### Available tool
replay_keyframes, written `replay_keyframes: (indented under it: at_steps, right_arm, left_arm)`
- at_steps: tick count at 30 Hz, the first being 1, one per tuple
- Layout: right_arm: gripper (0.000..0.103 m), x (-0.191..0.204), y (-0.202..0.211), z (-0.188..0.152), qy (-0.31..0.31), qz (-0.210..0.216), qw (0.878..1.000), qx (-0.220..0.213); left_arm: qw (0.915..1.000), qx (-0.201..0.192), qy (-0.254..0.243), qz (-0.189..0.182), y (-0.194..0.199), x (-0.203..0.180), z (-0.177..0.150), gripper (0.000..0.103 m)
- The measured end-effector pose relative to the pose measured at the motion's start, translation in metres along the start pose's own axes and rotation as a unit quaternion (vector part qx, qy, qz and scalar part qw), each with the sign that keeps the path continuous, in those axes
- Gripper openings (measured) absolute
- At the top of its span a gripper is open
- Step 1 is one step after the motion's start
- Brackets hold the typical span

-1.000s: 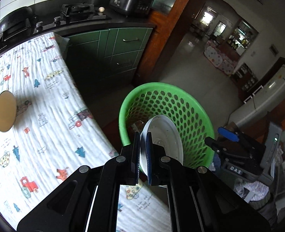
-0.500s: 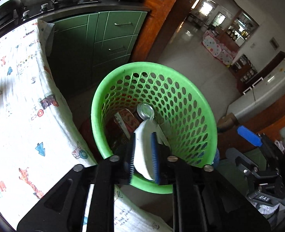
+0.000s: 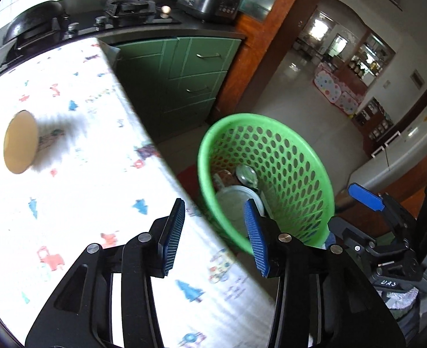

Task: Collect trash
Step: 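Return both tools to the table toward the red snack cup and white paper cup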

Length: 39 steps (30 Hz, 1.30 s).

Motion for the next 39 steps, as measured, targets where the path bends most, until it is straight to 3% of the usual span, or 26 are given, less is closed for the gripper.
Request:
replay_keyframes:
  at_steps: [14, 25, 39]
  right_arm:
    - [0.088, 0.115, -0.035, 0.007, 0.065, 0.063, 0.996, 0.027]
    - [0.092, 0.210, -0.071, 0.011, 0.114, 0.109, 0.986, 0.049]
    - [0.096, 0.296, -0.134, 0.027, 0.161, 0.144, 0.974, 0.062]
  left_arm:
    - [0.9947, -0.031, 0.057, 0.080, 0.090, 0.107, -0.043, 0.053]
    - [0.9789, -0.052, 0.119, 0.158, 0.164, 0.202, -0.094, 0.071]
    - [0.9584, -0.077, 0.166, 0.219, 0.237, 0.303, -0.131, 0.080]
Point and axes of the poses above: each gripper's, at about its wrist camera, not at the fingertips, and y roughly against the way its jaws point, x to its left, z to its top, the point moved 6 cm from there along -y, roughly the way its jaws point, and after that the axes turned 15 degrees about -y, right-handed, at the moved point
